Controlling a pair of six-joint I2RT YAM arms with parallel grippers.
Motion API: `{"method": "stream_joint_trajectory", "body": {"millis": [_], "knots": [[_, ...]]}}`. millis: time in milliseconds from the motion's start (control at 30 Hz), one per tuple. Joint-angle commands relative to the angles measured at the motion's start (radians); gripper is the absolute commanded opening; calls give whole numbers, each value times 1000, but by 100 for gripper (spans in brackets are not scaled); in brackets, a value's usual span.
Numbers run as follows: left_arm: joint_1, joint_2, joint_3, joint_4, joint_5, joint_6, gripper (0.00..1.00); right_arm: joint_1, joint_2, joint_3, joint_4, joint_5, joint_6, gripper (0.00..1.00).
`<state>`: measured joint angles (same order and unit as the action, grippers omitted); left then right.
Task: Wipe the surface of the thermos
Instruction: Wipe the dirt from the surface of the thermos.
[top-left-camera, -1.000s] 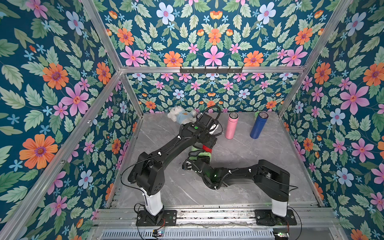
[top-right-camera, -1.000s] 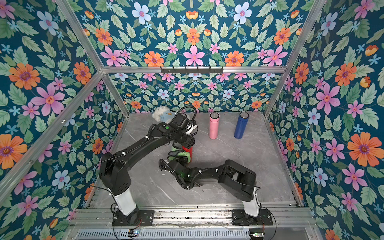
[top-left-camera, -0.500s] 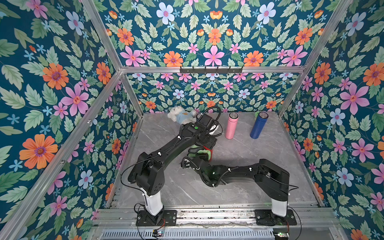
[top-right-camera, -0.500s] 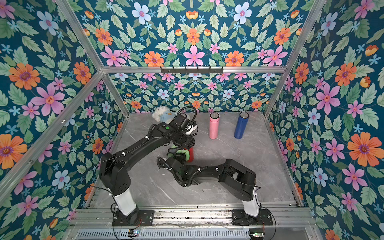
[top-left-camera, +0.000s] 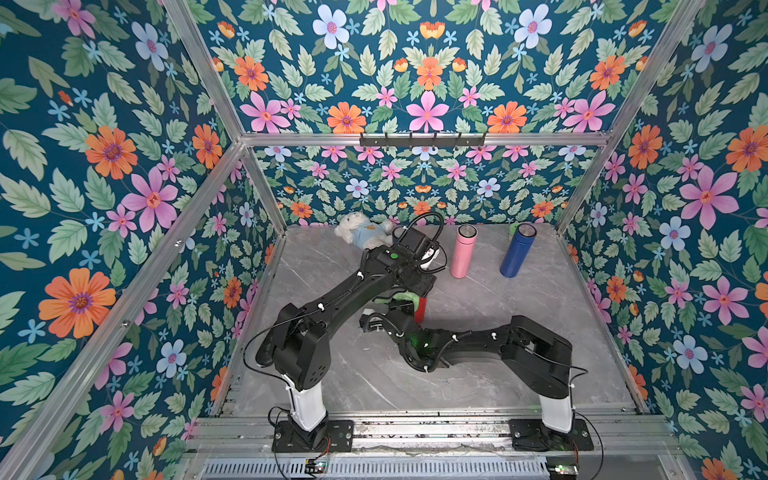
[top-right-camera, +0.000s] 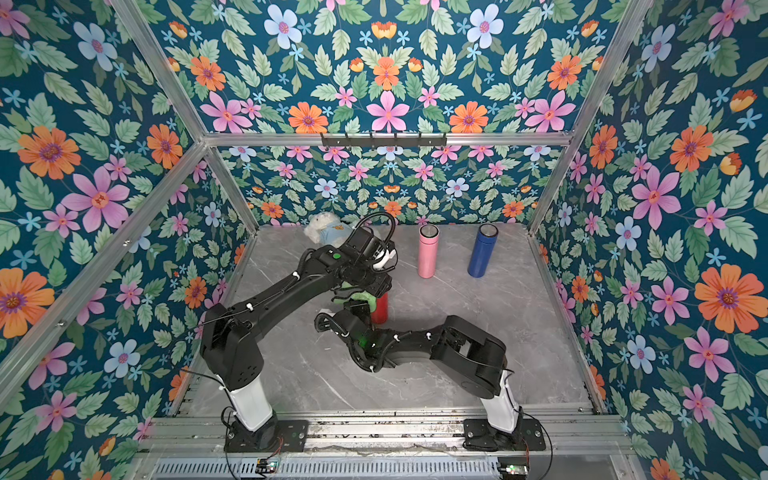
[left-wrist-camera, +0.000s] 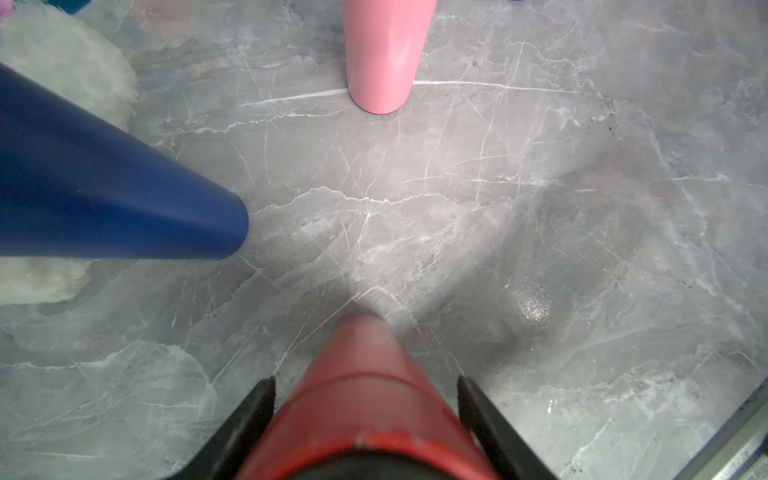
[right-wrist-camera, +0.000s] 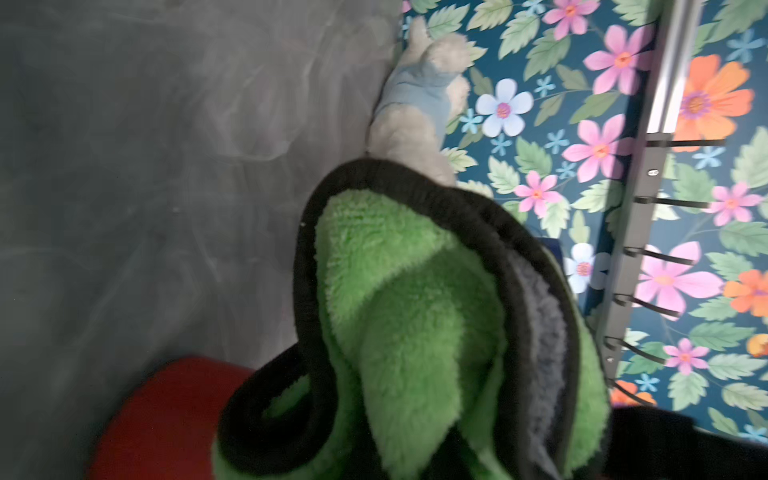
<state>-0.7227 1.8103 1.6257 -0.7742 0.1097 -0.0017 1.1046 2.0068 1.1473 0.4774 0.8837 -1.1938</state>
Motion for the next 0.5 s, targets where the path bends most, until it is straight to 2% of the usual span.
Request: {"method": "stream_joint_trajectory", "body": {"millis": [0, 167, 333, 400, 467], "knots": [[0, 20, -23, -325, 19, -6, 0, -20, 59, -3, -140, 88, 181, 0], [0, 14, -27, -327, 12, -6, 0, -7, 87, -1, -201, 79, 290, 0], [4, 9, -16, -325, -8, -6, 0, 42, -13, -46, -262, 103, 357, 0], [10, 3, -6, -327, -10, -6, 0, 79, -77, -66, -351, 119, 432, 0], [22, -7, 9, -326, -12, -2, 0, 117, -144, -68, -532, 117, 577, 0]]}}
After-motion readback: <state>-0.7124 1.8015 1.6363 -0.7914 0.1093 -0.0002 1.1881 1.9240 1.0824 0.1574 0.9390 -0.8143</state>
